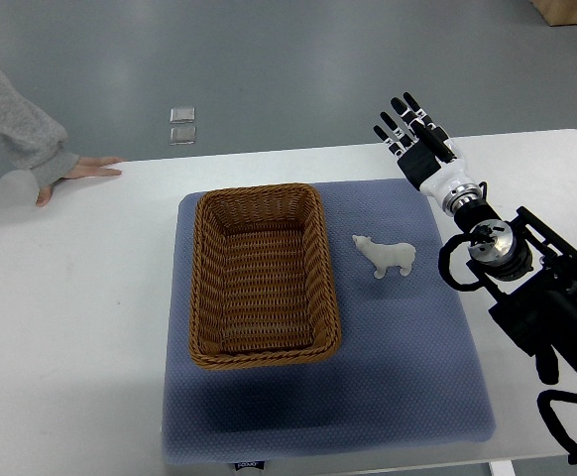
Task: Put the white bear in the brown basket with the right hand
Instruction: 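Raise the right hand and move it above the white bear figurine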
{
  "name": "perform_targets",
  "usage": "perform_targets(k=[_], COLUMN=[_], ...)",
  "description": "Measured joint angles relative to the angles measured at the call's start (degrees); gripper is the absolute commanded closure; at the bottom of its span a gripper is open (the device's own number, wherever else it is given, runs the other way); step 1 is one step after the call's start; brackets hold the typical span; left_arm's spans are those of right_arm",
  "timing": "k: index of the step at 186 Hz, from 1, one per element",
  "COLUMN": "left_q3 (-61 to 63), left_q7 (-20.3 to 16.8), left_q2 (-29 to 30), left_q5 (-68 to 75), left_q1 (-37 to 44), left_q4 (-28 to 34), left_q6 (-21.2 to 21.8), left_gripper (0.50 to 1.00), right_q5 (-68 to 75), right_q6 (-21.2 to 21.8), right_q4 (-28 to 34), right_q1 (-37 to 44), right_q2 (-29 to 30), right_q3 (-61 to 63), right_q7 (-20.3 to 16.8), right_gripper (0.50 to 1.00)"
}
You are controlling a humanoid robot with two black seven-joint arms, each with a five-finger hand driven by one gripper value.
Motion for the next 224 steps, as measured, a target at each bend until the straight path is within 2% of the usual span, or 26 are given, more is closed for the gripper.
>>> perform_targets(k=[75,114,134,176,199,224], left_q3=[-0.06,-0.06,-0.03,0.19,0.33,0.42], left_q7=[0.0,0.0,0.0,-0.01,-0.01,0.0], left_q2=[0.0,0.0,0.0,0.0,0.0,0.0], left_q5=[0.04,0.04,0.04,0.04,0.04,0.04], left_q1=[0.0,0.0,0.0,-0.01,-0.07,-0.15], left_q4=[-0.09,-0.18,-0.39,-0.91,-1.05,-1.13], left_q6=[-0.02,-0.32,-0.42,-0.51,-0.6,-0.61], left_gripper=[0.5,0.5,0.5,0.5,0.5,0.5], right_q5=[-2.11,-12.6,-21.59,-41.75,-44.47,-44.89], right_q6=[0.27,2.69,4.35,10.32,16.3,21.06], right_q4=[0.0,0.79,3.33,9.33,12.26,16.43], right_q1=[1.05,5.47,8.68,21.17,34.8,47.65], right_q2=[-1.03,-6.68,-11.29,-22.56,-27.68,-29.45], right_q3=[-2.06,-8.8,-14.97,-34.36,-51.7,-66.79], right_q7=[-0.2,-0.85,-2.76,-6.24,-9.98,-13.53], right_gripper=[0.576,0.576,0.576,0.576,0.576,0.576])
